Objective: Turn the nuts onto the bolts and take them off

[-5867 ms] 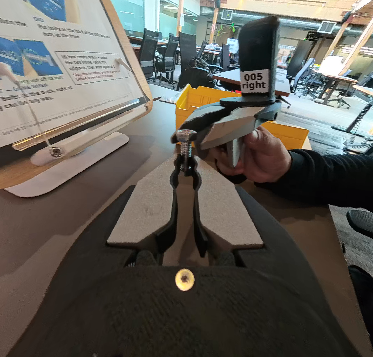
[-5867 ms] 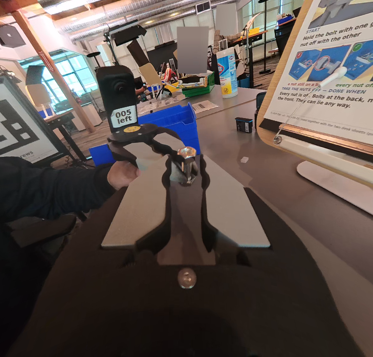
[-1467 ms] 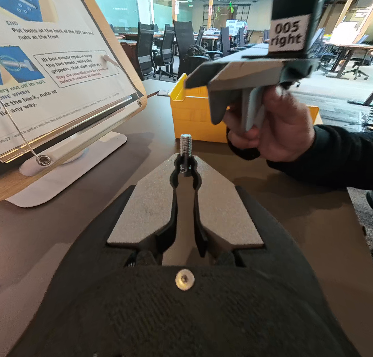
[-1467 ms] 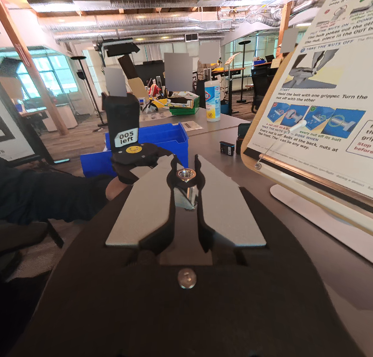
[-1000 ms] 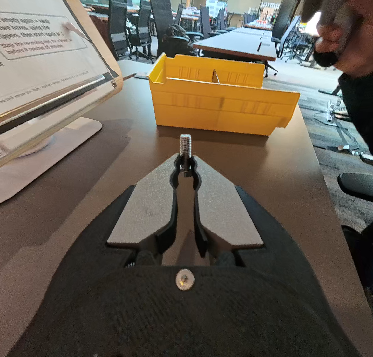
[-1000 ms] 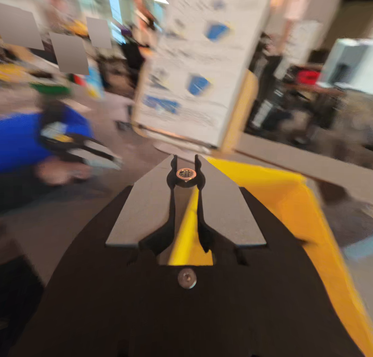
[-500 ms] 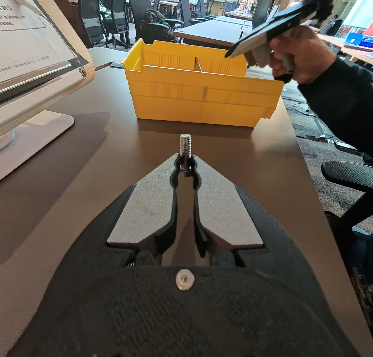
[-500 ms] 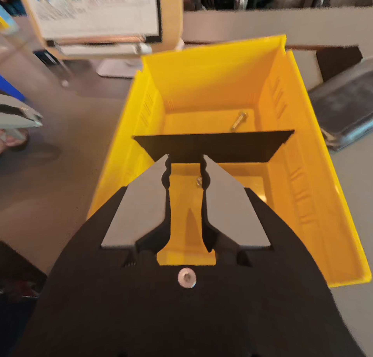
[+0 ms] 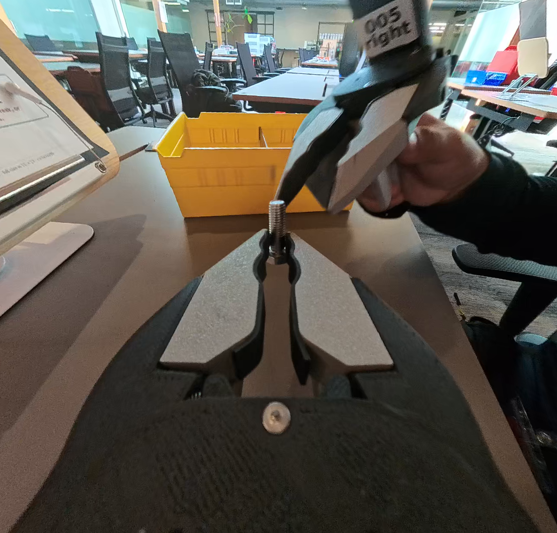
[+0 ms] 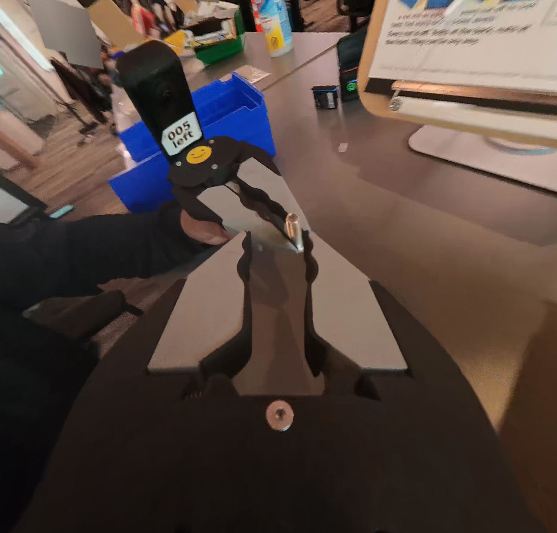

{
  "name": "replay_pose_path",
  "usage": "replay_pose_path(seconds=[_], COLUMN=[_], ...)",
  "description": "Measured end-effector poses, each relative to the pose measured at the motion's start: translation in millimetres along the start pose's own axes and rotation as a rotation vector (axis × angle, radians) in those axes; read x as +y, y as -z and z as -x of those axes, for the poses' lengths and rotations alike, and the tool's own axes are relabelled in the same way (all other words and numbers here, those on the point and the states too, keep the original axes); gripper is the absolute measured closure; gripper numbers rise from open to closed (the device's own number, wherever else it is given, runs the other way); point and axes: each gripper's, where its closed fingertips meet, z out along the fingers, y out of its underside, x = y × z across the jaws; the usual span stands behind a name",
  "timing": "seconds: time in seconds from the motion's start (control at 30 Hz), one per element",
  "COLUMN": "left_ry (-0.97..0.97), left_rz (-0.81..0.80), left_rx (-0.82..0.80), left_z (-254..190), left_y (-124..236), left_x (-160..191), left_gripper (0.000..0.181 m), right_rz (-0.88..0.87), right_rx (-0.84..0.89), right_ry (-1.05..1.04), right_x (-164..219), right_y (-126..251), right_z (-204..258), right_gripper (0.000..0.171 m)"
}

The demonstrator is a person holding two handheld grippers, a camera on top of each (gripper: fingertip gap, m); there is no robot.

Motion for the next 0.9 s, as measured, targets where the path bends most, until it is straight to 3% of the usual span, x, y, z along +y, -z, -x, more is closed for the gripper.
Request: replay_pose_path(seconds=[0.1, 0.17, 0.33, 0.47, 0.57, 0.7, 0.9], left_ry=[-0.024, -0.032, 0.035, 0.060, 0.090, 0.104, 0.102], left_rz=[0.002, 0.006, -0.071, -0.064, -0.063, -0.028, 0.041], left_rx=[-0.015, -0.019, -0.044, -0.109, -0.150, -0.163, -0.175], left_z=[0, 1, 11, 29, 39, 43, 47], left_y=[1, 2, 8, 20, 23, 21, 16], left_x=[-1, 0, -12, -10, -8, -1, 16], left_gripper=[0.174, 0.174, 0.173, 0.171, 0.173, 0.174, 0.176], right_rz=[-0.015, -0.028, 0.010, -0.047, -0.043, 0.116, 0.280], right_rx=[0.021, 0.007, 0.106, 0.307, 0.547, 0.728, 0.702], right_ry=[-0.019, -0.019, 0.082, 0.135, 0.149, 0.093, -0.007], right_x=[0, -3, -13, -62, -92, -84, -42], right_y=[-18, -21, -12, 41, 95, 135, 134], right_z=[-11, -10, -24, -67, -124, -195, -254], right_gripper=[0.147, 0.163, 0.165, 0.165, 0.165, 0.165, 0.157])
